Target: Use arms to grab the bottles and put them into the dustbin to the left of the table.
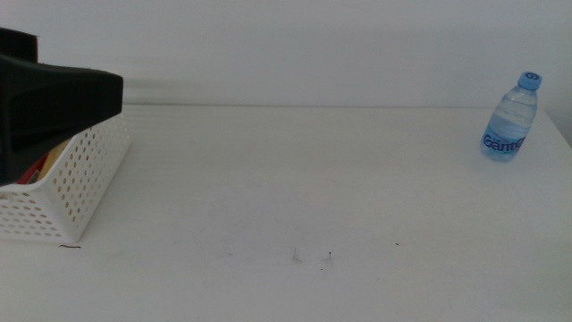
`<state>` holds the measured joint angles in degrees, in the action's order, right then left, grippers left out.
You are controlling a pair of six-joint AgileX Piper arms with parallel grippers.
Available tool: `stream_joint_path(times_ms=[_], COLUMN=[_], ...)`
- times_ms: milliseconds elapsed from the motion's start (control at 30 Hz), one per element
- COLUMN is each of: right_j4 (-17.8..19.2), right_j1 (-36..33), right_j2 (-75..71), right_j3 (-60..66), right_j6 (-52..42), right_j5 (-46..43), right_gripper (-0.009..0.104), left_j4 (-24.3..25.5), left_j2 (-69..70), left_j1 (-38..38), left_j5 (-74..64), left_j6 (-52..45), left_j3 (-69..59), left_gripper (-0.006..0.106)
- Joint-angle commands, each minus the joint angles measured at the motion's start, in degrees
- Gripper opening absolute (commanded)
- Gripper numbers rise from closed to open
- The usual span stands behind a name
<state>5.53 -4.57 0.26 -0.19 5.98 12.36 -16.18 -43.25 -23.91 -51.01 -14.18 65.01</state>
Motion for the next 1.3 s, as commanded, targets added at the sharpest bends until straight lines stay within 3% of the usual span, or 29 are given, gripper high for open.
stream_joint_path(times_ms=[0,100,267,367,400,433,533,600,633,700,833,933,1267], right_j4=[2.40,1.35,1.86,1.74,-1.00,-6.02,-26.54,-33.53,-34.61,-31.90,-20.31,-17.08,-20.29], right_j1=[0.51,0.51,0.64,0.64,0.78,1.05,1.24,1.24,1.24,1.13,1.13,1.13,1.13], right_j2=[-0.26,-0.26,5.69,15.97,20.21,24.67,38.49,48.70,53.62,62.01,75.67,84.52,99.36], right_j3=[0.19,0.19,0.19,0.19,0.19,0.19,0.19,0.19,0.19,0.19,-1.32,-4.51,-21.03], right_j6=[-1.12,1.22,2.10,-2.43,-5.17,-7.94,-17.84,-20.47,-19.30,-14.53,-14.93,-14.87,-14.98], right_j5=[-2.86,-9.88,-10.63,-22.91,-27.45,-30.79,-41.20,-50.77,-55.33,-60.27,-67.39,-72.79,-75.01], right_gripper=[0.090,0.090,0.090,0.090,0.090,0.090,0.090,0.090,0.090,0.090,0.090,0.090,0.090], left_j4=[-0.25,-0.25,-0.16,-0.16,-0.16,-0.16,-0.16,-0.16,-0.16,-0.16,-0.16,-0.16,-0.16], left_j2=[0.28,0.28,0.28,0.17,0.17,0.17,0.18,0.18,0.18,0.18,0.18,0.18,0.18], left_j1=[-0.20,-0.20,-0.20,-0.20,-0.20,-0.20,-0.20,-0.20,-0.20,-0.20,-0.20,-0.20,-0.20], left_j5=[0.69,0.69,0.92,0.90,0.90,0.90,1.07,1.07,1.07,1.07,1.50,2.49,2.65], left_j6=[0.59,0.59,0.59,0.59,0.59,0.59,0.59,0.59,0.59,0.59,0.59,0.59,0.59], left_j3=[0.32,0.32,0.32,0.32,0.32,0.32,0.32,0.32,0.32,0.32,0.32,0.32,0.32], left_gripper=[0.094,0.094,0.094,0.094,0.094,0.094,0.094,0.094,0.094,0.094,0.094,0.094,0.094])
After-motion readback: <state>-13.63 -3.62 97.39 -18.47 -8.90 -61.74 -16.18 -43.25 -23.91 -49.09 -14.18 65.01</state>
